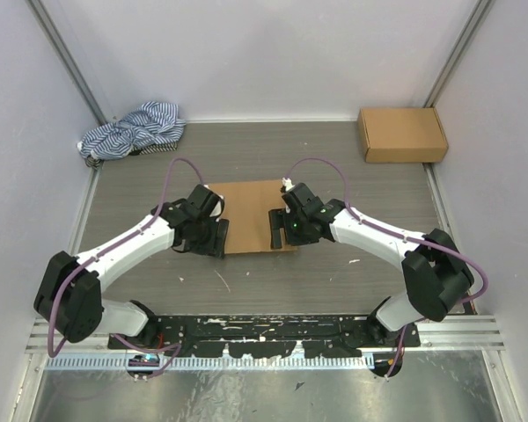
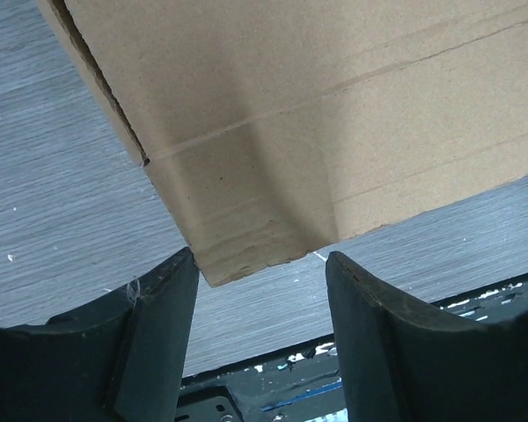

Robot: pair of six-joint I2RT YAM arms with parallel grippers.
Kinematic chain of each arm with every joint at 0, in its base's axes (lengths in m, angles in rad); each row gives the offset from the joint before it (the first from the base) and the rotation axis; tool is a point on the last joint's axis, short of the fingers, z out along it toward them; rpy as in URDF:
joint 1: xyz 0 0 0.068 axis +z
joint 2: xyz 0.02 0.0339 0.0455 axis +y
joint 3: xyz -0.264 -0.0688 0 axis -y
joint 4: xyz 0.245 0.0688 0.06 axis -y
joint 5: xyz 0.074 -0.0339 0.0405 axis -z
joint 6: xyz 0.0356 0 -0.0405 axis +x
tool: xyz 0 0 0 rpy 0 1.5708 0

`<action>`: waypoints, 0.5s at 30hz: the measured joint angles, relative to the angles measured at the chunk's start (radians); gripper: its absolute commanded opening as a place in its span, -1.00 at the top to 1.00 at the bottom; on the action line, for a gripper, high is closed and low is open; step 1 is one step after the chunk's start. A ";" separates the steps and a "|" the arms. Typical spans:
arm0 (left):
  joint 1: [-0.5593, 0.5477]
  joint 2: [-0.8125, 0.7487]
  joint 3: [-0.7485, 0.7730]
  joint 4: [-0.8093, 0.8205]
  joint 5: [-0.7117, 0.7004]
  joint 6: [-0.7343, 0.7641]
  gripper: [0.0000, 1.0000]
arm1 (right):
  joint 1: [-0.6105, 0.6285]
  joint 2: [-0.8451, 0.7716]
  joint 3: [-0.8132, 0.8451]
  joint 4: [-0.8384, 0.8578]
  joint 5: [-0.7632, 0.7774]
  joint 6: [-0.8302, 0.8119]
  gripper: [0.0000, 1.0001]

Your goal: Fold the paper box

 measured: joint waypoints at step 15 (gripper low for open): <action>0.000 0.061 -0.056 0.090 -0.020 -0.019 -0.23 | 0.000 0.000 -0.042 0.047 0.019 -0.002 -0.61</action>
